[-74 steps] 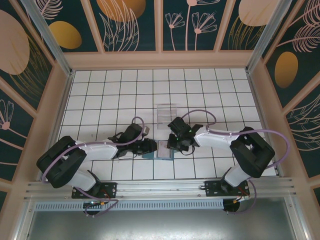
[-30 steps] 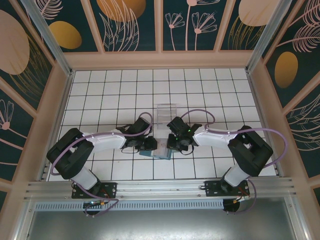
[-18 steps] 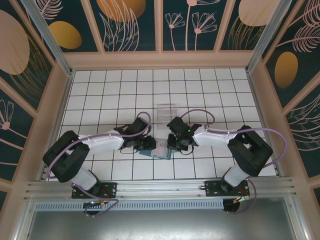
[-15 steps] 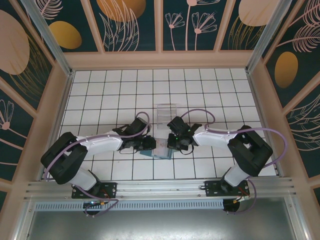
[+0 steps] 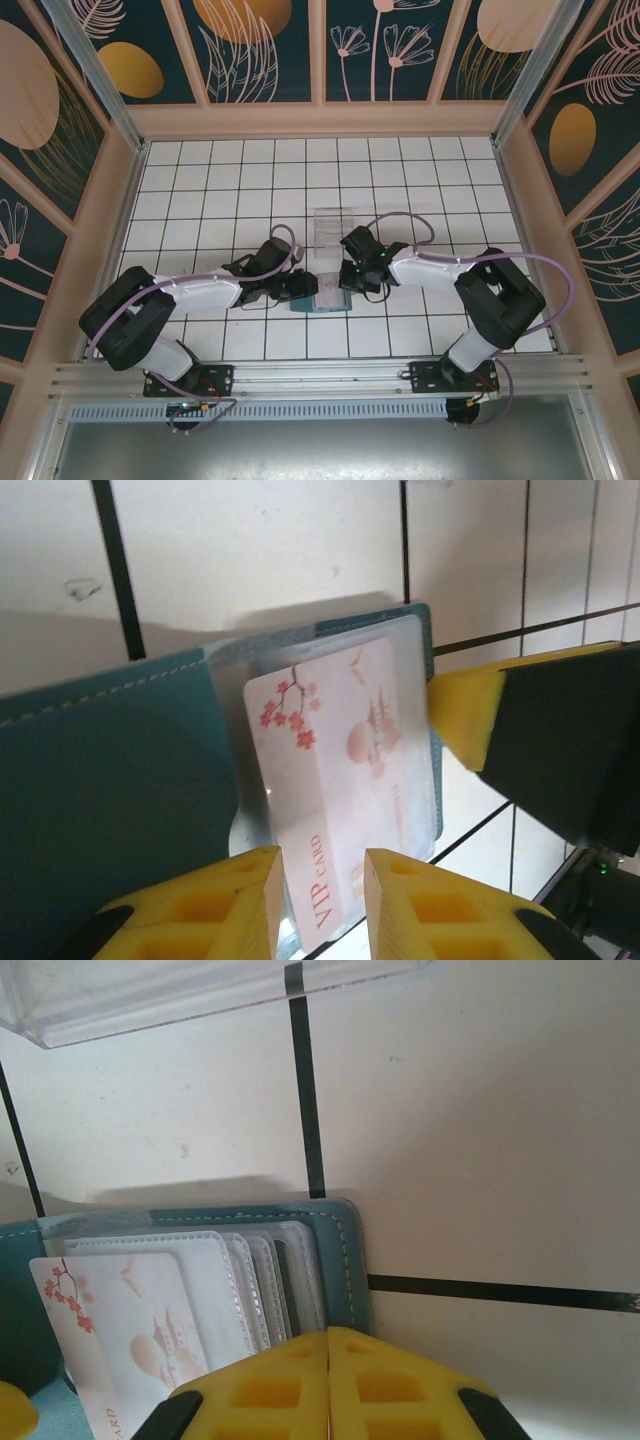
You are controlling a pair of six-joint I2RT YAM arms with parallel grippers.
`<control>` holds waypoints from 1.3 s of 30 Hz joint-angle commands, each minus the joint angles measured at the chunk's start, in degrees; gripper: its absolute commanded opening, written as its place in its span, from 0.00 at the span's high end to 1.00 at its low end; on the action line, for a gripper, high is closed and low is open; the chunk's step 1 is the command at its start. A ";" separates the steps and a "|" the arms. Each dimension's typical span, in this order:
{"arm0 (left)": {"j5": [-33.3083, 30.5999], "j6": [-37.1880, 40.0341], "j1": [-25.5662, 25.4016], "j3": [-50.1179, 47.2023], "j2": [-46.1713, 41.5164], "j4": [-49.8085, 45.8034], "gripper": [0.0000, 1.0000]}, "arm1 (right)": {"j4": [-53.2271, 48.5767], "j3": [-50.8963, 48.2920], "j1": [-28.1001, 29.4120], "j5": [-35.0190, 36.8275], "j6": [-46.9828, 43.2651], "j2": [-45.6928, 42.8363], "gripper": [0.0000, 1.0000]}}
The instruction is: Take the credit cards out of the card holder
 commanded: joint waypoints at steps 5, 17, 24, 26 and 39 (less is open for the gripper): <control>2.89 -2.53 1.44 -1.38 3.77 4.99 0.72 | -1.77 -0.05 -0.59 2.80 -0.91 1.35 0.92; 6.19 -4.09 1.78 -2.07 7.14 10.02 0.73 | -1.73 0.01 -0.33 2.63 -0.44 0.85 0.92; 7.81 -5.46 2.52 -4.09 7.62 13.85 0.77 | -1.95 0.14 -0.07 2.63 -0.06 0.92 0.92; 7.77 -5.45 2.73 -4.37 7.23 13.85 0.79 | -2.05 0.19 -0.05 2.72 0.02 0.85 0.92; 8.29 -4.29 3.33 -6.49 4.42 13.21 0.88 | -2.95 0.54 -0.09 3.85 0.04 1.07 0.92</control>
